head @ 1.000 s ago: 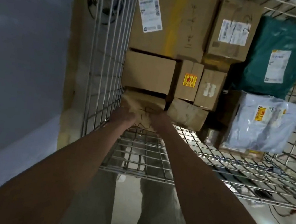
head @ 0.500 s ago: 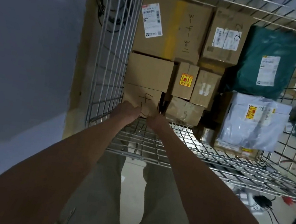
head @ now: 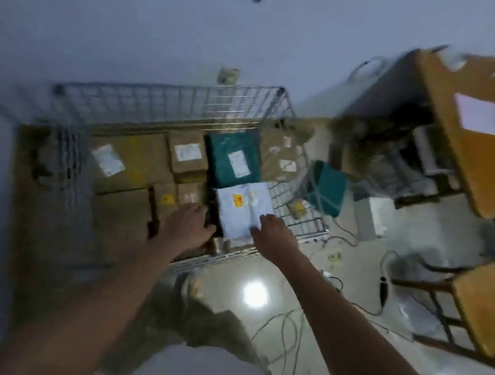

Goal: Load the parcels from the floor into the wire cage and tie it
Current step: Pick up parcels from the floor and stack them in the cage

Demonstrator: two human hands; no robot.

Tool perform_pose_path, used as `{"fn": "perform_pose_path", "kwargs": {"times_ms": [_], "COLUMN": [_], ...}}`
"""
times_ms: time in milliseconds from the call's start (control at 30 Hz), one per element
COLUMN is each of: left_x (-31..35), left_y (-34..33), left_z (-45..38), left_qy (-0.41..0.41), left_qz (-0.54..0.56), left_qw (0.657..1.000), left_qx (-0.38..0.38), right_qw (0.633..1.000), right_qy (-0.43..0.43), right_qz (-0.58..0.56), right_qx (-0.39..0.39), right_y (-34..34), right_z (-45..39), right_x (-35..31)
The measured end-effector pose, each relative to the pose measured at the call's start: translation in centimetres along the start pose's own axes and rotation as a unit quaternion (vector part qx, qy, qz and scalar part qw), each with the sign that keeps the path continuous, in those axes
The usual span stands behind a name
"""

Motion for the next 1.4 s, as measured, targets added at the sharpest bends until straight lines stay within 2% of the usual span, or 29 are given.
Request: {"fn": "perform_pose_path", "kwargs": {"times_ms": [100,267,400,533,700,900,1000,1100,1300,1400], "left_x": [10.3,25.0,36.4,43.8,49.1,50.7,50.6,51.7,55.9,57.8], "left_y": [-1.5,-5.5,-8.4,-13.3,-17.8,-17.5,-16.5,-14.6,-7.6,-5.7], "left_z": [1.4,4.3,6.1,6.1,5.7,3.4,0.2,-3.6,-13.3,-17.8], "left_qy": [-0.087,-0.162,-0.210,-0.177,-0.127,-0.063,-0.028,-0.027,-0.033,-0.025], "left_qz": [-0.033,-0.092,-0.147,-0.150,-0.162,-0.133,-0.129,-0.122,-0.082,-0.065], "left_qw": [0.996,0.982,0.967,0.972,0.977,0.987,0.989,0.990,0.995,0.996], "left_qx": [0.002,-0.024,-0.015,-0.046,-0.058,-0.061,-0.066,-0.061,-0.043,-0.053], "right_qw": [0.990,0.950,0.939,0.933,0.936,0.947,0.949,0.953,0.973,0.979], "right_qy": [-0.071,-0.198,-0.234,-0.236,-0.196,-0.159,-0.127,-0.110,-0.109,-0.106], "right_qz": [-0.091,-0.191,-0.218,-0.250,-0.287,-0.277,-0.288,-0.281,-0.201,-0.173], "right_qx": [0.085,0.148,0.127,0.109,0.059,0.017,-0.005,0.003,0.016,0.008], "right_y": [4.5,2.2,-0.6,-3.0,-5.2,-4.3,-2.0,2.0,11.1,13.4], "right_z": [7.6,18.2,22.3,23.7,22.2,17.1,13.3,10.2,4.0,0.3], "right_x": [8.7,22.8,31.5,38.7,45.3,49.8,51.1,52.8,57.7,60.1]}}
Point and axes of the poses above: each hand's wrist, its own z-axis away from the middle knuckle, its own y-axis out of the back of the hand, x = y × z, the point moved 9 cm from there along -z, towards the middle knuckle, and after that the axes turned 4 degrees about -x, right-handed, at the moved point
